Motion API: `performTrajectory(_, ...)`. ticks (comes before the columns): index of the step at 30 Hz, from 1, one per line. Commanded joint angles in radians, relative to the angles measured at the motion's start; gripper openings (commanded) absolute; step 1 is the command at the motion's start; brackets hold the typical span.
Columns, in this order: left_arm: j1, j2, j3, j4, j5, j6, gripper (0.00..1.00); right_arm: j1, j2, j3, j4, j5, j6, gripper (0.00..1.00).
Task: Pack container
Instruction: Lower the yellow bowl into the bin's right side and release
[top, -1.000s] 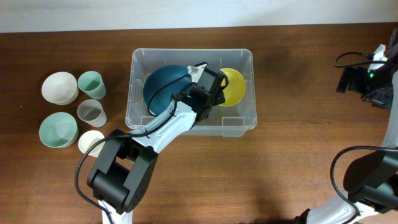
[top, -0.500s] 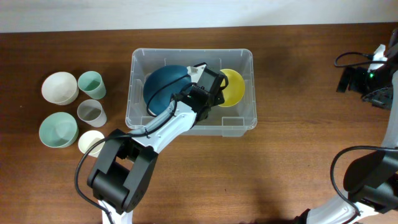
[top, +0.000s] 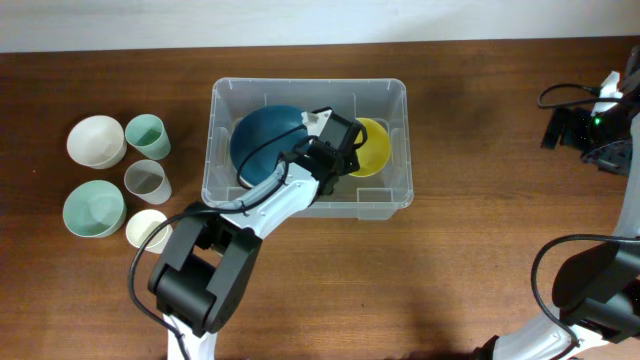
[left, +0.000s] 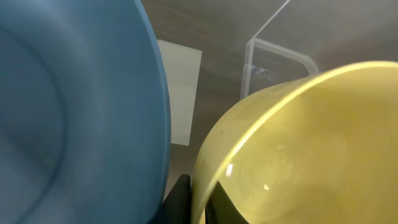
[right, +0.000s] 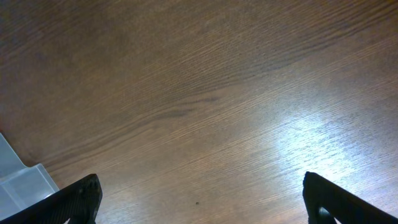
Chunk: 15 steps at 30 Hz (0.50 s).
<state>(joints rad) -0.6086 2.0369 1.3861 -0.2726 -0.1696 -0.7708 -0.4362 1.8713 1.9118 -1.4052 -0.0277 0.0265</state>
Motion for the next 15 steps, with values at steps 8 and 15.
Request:
performTrajectory(8,0.001,0.006,0.012,0.0,-0.015,0.005,0.22,-0.003,0.003,-0.005,0.001,-0.002,0.008,0.99)
performTrajectory(15,0.012,0.006,0.012,0.002,-0.014,0.04,0.39,-0.003,0.003,-0.005,0.001,-0.002,0.008,0.99)
